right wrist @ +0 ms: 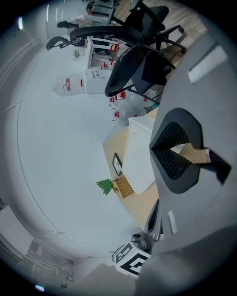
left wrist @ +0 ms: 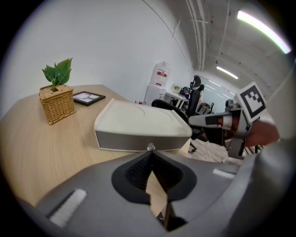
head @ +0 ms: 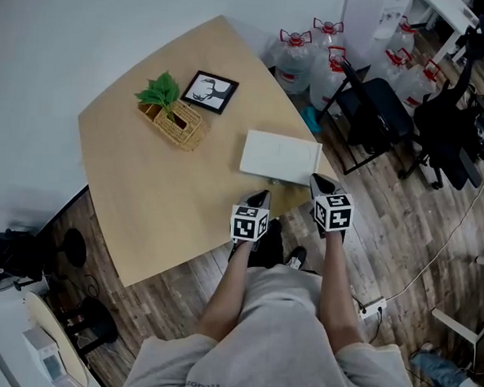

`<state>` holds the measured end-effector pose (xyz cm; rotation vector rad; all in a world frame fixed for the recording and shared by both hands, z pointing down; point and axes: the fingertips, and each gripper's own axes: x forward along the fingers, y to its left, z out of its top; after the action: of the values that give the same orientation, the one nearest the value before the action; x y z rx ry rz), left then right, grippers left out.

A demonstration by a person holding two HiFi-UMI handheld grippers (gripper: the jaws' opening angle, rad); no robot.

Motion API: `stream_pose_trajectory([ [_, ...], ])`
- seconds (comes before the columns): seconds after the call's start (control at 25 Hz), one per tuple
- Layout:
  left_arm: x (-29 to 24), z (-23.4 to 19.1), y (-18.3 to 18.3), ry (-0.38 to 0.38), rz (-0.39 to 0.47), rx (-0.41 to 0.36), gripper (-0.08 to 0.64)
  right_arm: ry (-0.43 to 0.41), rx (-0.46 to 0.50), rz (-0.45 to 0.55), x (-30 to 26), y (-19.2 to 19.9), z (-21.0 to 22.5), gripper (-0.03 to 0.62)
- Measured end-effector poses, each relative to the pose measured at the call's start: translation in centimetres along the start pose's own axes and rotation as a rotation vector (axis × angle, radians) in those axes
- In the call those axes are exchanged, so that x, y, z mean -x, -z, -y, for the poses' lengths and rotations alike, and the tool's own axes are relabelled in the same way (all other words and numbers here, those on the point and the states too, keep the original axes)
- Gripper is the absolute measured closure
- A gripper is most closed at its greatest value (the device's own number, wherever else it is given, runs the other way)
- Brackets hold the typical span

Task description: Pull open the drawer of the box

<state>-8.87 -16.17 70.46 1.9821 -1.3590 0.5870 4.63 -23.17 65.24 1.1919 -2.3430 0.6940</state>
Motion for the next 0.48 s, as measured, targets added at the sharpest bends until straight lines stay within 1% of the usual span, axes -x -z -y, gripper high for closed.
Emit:
stream_pose_trajectory([
  [0.24,-1.7,-0.7,1.3,0.017,-0.059,0.003,0.506,0.015,0.081,-0.062,-2.1,0.2,0.0,0.591],
  [0.48,-2.5,-0.6,0.9,0.037,-0.053,-0.007,0.505,0.016,0.123,-0.084,-2.8,0.0,0.0,0.591],
])
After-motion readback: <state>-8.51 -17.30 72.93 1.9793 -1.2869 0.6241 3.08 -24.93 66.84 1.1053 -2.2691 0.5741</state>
